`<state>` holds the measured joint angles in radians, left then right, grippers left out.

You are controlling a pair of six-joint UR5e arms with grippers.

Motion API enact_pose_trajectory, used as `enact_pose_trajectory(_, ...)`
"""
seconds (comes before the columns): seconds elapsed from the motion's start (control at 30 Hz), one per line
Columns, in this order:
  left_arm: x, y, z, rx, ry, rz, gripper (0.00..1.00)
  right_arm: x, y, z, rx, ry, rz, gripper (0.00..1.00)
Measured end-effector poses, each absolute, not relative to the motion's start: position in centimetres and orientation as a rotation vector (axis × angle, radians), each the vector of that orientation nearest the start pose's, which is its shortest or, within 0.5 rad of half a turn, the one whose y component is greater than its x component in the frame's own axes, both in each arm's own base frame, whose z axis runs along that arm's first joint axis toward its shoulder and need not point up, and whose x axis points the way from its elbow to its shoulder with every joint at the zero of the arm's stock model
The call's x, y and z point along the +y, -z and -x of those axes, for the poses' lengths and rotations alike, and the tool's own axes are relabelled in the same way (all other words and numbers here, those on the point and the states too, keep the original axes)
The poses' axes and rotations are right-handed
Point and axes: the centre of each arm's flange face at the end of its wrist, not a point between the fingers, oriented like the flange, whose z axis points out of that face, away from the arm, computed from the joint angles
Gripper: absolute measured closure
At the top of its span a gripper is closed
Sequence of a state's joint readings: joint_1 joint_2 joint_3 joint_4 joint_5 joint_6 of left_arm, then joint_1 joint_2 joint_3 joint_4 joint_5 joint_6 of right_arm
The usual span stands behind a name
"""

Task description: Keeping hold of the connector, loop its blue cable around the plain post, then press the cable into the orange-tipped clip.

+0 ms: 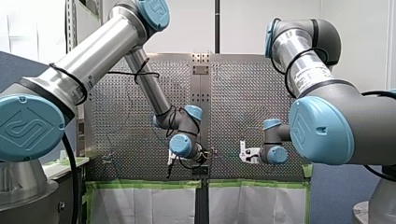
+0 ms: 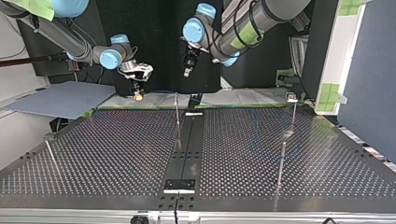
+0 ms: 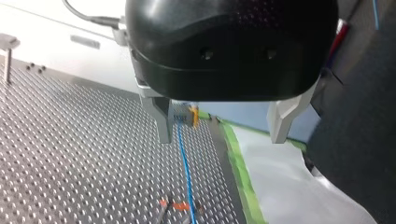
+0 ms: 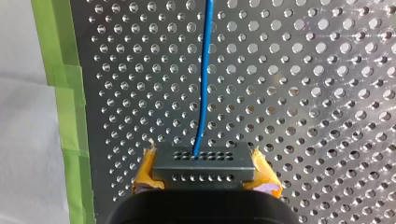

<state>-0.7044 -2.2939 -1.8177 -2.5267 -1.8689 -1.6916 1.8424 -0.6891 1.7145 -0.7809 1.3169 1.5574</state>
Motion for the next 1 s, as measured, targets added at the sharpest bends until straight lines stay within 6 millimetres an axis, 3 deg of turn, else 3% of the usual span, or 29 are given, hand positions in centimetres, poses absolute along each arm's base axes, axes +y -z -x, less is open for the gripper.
enact_pose_trajectory(0.33,-45.7,-4.1,-36.5,1.884,0.357,-0.374,0.0,-53.2,2.3,-32.0,-1.057,-1.468,-1.826,1.0)
enact_pose_trajectory(1.0,-44.0,-4.1,-37.4,1.897,0.219,-0.318,0.0,-53.0,2.4,-31.7,-1.044,-1.506,-1.882,1.0)
